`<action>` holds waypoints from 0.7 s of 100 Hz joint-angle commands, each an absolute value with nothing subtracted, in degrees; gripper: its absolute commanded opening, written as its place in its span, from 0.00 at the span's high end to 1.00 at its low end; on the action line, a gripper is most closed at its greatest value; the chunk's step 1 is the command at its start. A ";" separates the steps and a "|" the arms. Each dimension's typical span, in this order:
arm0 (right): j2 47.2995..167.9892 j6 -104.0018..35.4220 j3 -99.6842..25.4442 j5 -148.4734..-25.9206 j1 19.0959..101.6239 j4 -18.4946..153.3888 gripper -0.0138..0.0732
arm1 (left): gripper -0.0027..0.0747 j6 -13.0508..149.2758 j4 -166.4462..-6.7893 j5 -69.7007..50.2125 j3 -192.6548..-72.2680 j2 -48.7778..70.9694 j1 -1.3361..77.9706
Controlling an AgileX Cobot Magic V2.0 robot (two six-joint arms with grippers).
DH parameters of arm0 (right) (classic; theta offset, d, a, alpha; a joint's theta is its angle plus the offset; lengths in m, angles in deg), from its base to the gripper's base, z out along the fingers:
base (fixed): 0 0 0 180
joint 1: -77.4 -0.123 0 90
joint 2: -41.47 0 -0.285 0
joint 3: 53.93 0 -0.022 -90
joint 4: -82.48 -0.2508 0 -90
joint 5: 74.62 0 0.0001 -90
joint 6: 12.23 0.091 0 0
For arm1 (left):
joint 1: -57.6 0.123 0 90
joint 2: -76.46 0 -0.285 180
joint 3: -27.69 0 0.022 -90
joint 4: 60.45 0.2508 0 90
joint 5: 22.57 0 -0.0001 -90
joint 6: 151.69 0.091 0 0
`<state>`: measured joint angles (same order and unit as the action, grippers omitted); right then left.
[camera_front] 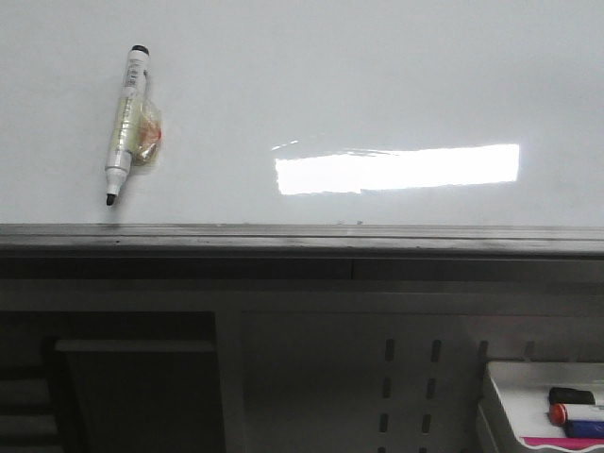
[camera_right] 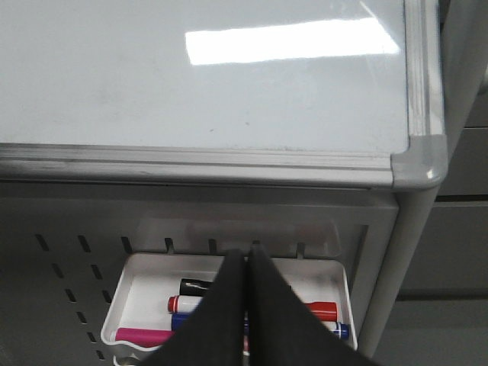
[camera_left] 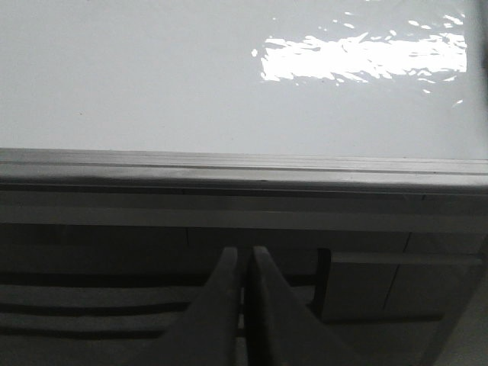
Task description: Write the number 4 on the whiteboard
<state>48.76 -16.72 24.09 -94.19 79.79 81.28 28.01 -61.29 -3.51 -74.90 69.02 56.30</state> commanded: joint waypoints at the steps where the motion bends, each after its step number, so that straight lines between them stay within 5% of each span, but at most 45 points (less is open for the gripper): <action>1: 47.83 -16.73 25.33 -93.09 80.09 81.69 0.92 | 0.99 27.67 -60.45 -8.56 -72.85 70.40 56.36; 70: 47.83 -16.73 25.33 -83.30 80.09 81.86 0.92 | 0.99 27.67 -58.77 -9.43 -72.85 70.40 56.36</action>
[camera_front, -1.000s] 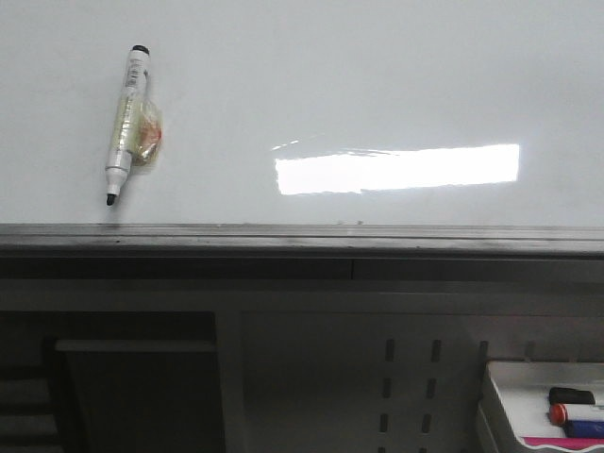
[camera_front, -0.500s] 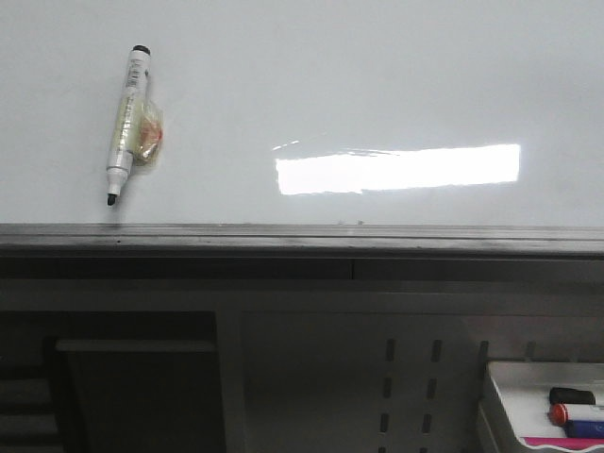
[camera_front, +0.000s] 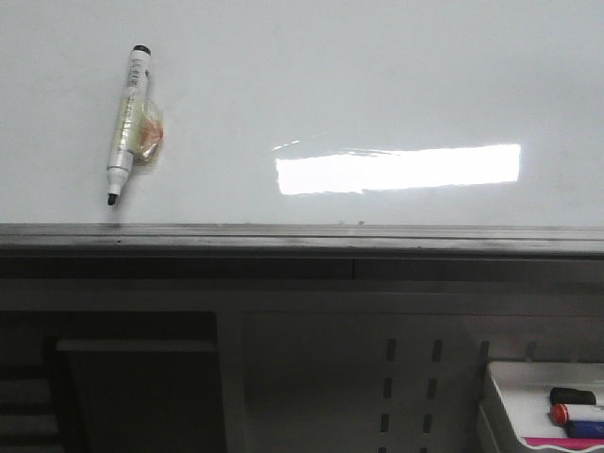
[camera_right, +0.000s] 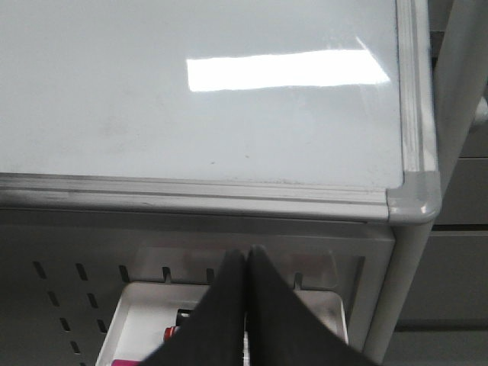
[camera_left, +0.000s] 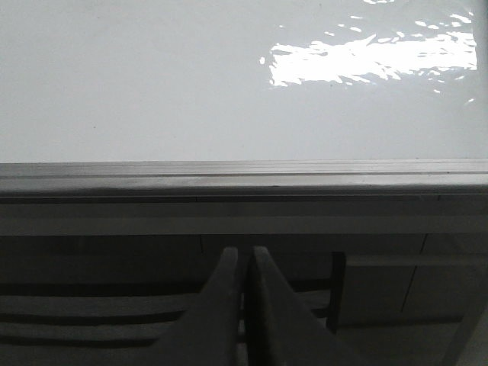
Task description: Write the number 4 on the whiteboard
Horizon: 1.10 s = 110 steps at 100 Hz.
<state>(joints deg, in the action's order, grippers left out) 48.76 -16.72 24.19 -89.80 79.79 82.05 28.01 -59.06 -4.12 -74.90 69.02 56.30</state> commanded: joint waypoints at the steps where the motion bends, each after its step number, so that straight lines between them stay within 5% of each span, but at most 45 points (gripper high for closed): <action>1: 47.83 -16.73 25.33 -82.94 80.09 81.43 0.92 | 0.99 27.67 -58.77 -9.52 -72.85 70.40 56.36; 34: 50.84 -16.73 23.42 -83.20 79.75 73.73 0.92 | 0.99 27.57 -62.14 -13.32 -73.52 69.62 56.36; 101: 79.85 -16.73 12.28 -84.22 77.78 73.50 0.92 | 0.99 27.57 -70.99 -14.33 -89.32 48.18 56.36; 110: 80.46 -16.73 12.39 -84.36 77.78 73.50 0.92 | 0.85 27.57 -68.14 -13.74 -89.32 46.39 56.07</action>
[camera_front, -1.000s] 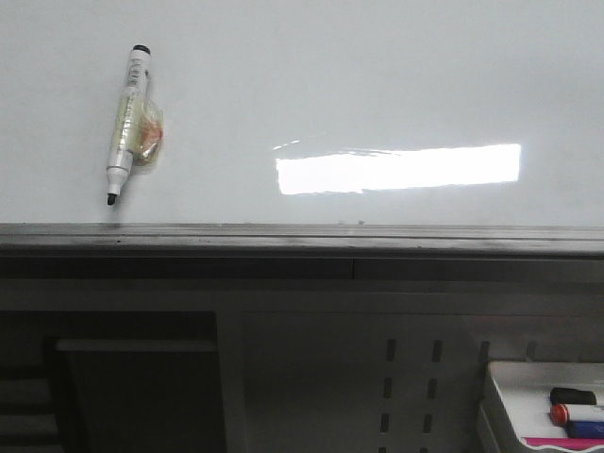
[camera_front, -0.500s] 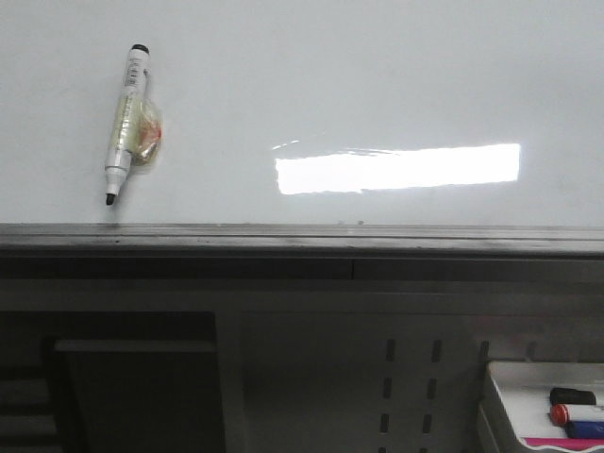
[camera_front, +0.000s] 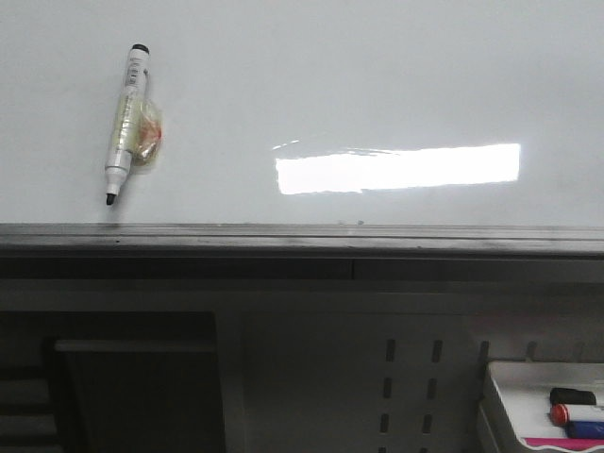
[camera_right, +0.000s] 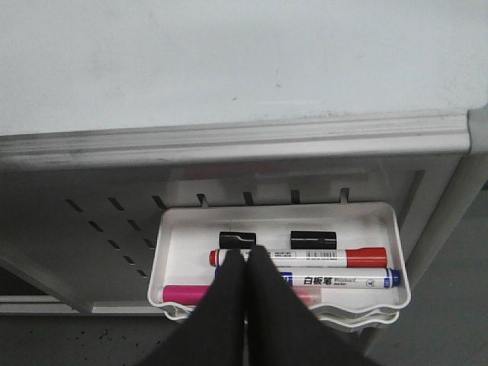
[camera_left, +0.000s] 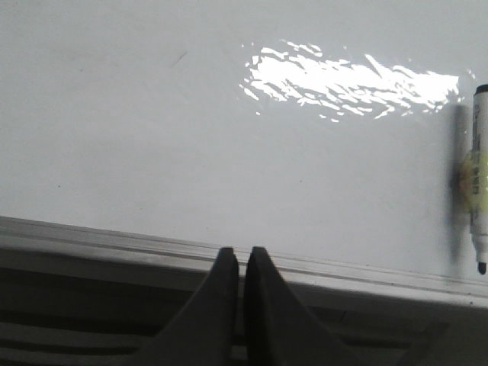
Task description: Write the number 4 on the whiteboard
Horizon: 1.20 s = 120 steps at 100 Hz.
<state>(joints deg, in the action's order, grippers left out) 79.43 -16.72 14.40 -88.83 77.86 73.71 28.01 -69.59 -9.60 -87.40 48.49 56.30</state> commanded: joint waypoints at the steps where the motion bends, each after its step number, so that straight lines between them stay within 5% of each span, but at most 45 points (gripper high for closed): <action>1: 80.46 -16.73 12.40 -84.36 77.73 73.50 0.92 | 0.81 27.57 -68.17 -13.74 -89.32 46.23 56.07; 15: 80.46 -16.73 12.39 -83.93 77.73 73.50 0.92 | 0.33 27.57 -68.17 -18.08 -89.32 43.06 55.82; 22: 80.46 -16.73 12.39 -82.06 77.73 73.50 0.92 | 0.22 27.57 -68.17 -22.05 -89.24 41.05 55.82; 40: 80.46 -16.73 12.39 -79.87 77.73 73.50 0.92 | 0.29 27.57 -65.22 -31.56 -89.24 35.17 52.02; 84: 80.46 -16.73 12.39 -79.87 77.73 73.50 0.92 | 0.31 27.20 -66.37 -50.70 -92.29 9.59 25.82; 120: 80.46 -16.73 12.39 -79.87 77.73 73.50 0.92 | 0.31 27.06 -68.27 -56.10 -99.34 -6.27 23.84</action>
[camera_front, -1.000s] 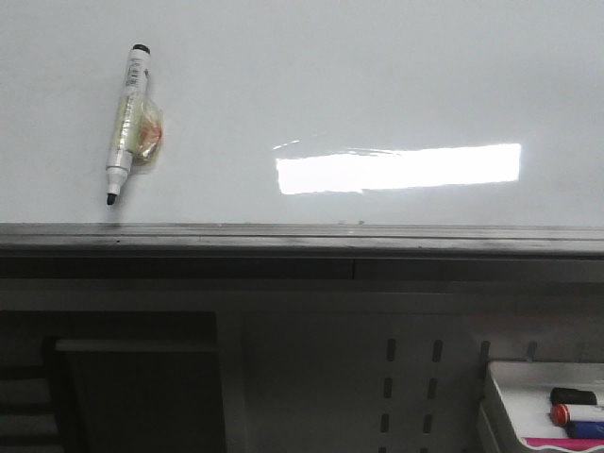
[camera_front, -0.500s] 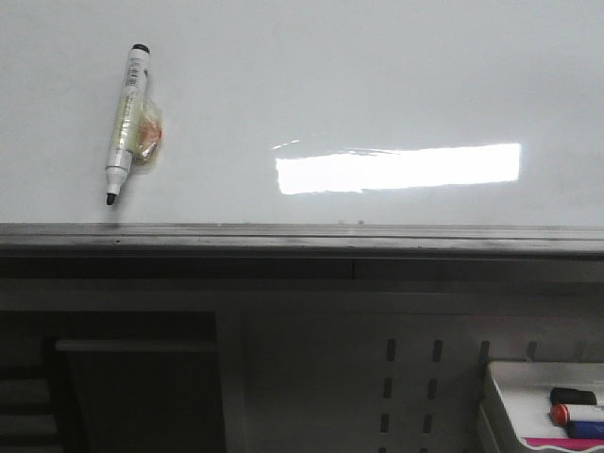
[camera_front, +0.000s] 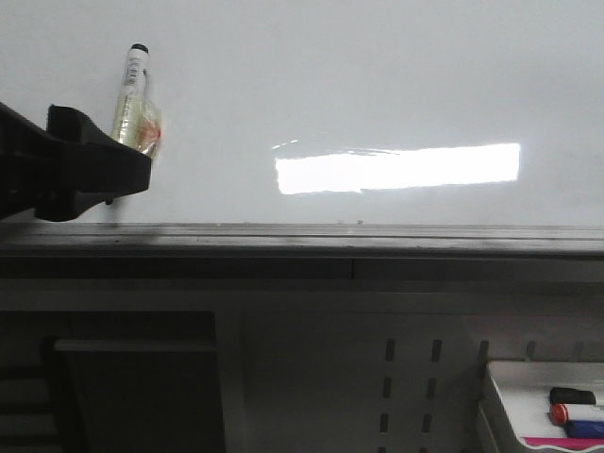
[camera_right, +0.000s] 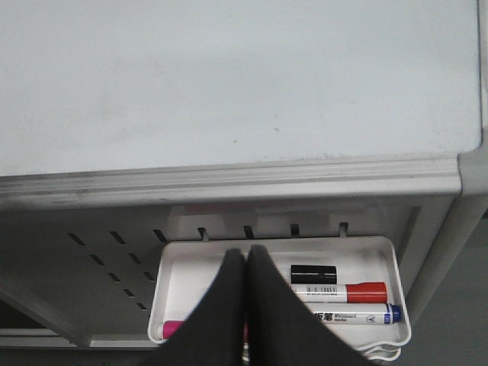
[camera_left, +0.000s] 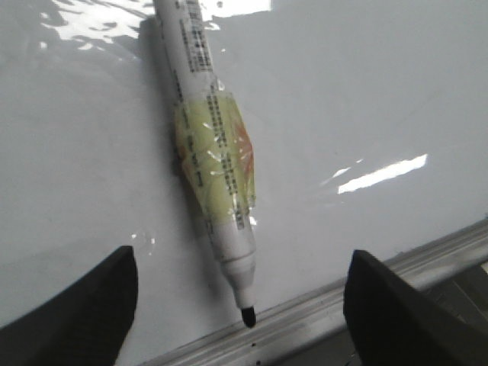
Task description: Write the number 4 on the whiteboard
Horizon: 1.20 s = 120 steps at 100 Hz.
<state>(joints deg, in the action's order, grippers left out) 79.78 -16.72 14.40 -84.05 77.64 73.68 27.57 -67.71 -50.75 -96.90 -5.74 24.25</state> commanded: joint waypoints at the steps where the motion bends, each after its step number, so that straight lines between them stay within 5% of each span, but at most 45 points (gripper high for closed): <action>1: 80.46 -16.73 12.39 -79.87 77.73 73.50 0.92 | 0.31 27.06 -68.27 -56.21 -99.34 -6.41 23.84; 39: 80.46 -16.73 12.39 -79.98 77.73 73.50 0.92 | 0.36 26.94 -71.12 -57.94 -100.80 -10.92 23.84; 46: 80.46 -16.73 12.39 -79.98 77.73 73.50 0.92 | 0.50 26.94 -72.78 -57.70 -100.80 -11.44 23.84; 61: 80.46 -16.73 12.39 -80.34 77.73 73.50 0.92 | 0.99 26.94 -73.56 -57.31 -100.80 -11.76 23.84; 84: 80.46 -16.73 11.69 -81.18 75.04 73.50 0.92 | 0.99 26.94 -70.06 -56.46 -100.80 -11.28 23.84; 120: 85.79 -20.66 -1.47 -86.27 47.19 73.50 0.91 | 0.99 26.94 -29.34 -55.05 -100.41 -3.13 23.84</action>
<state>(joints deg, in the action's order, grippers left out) 84.01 -19.73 3.61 -89.74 52.05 73.58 27.57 -40.45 -50.72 -99.53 -6.22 24.11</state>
